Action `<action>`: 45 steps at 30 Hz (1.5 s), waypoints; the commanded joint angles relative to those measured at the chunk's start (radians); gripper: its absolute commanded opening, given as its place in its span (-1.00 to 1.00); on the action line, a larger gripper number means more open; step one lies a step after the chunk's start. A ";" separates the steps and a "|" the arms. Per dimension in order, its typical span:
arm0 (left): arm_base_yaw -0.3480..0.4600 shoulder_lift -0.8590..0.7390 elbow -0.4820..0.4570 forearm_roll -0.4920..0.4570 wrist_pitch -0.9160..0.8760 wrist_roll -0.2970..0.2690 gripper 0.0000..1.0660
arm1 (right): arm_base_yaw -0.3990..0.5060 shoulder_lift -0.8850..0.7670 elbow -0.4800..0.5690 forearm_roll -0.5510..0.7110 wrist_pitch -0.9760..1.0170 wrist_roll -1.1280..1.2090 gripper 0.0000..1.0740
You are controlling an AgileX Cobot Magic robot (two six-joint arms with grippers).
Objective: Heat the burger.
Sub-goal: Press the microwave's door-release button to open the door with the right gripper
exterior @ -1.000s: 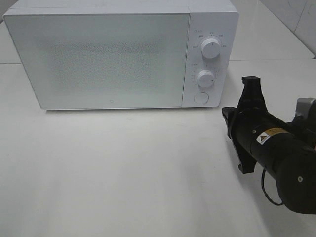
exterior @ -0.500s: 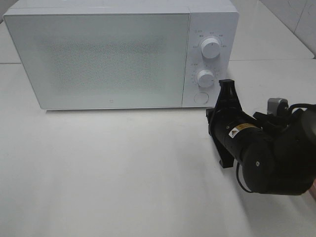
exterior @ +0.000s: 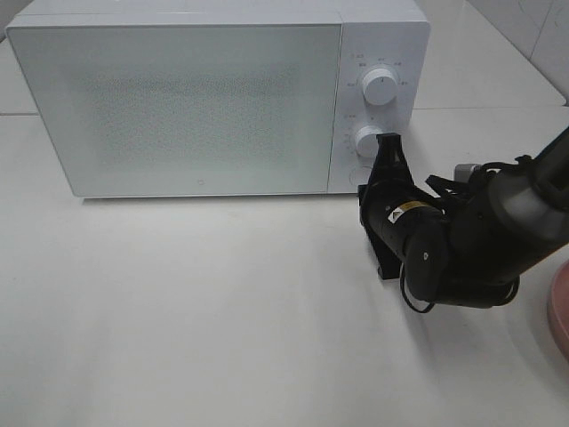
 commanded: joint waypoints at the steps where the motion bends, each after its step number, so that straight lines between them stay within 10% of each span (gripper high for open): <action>1: 0.005 -0.001 0.001 -0.004 0.005 0.000 0.88 | -0.023 0.021 -0.051 -0.012 0.019 -0.011 -1.00; 45: 0.005 -0.001 0.001 -0.004 0.005 0.000 0.88 | -0.056 0.114 -0.288 0.121 -0.106 -0.157 -1.00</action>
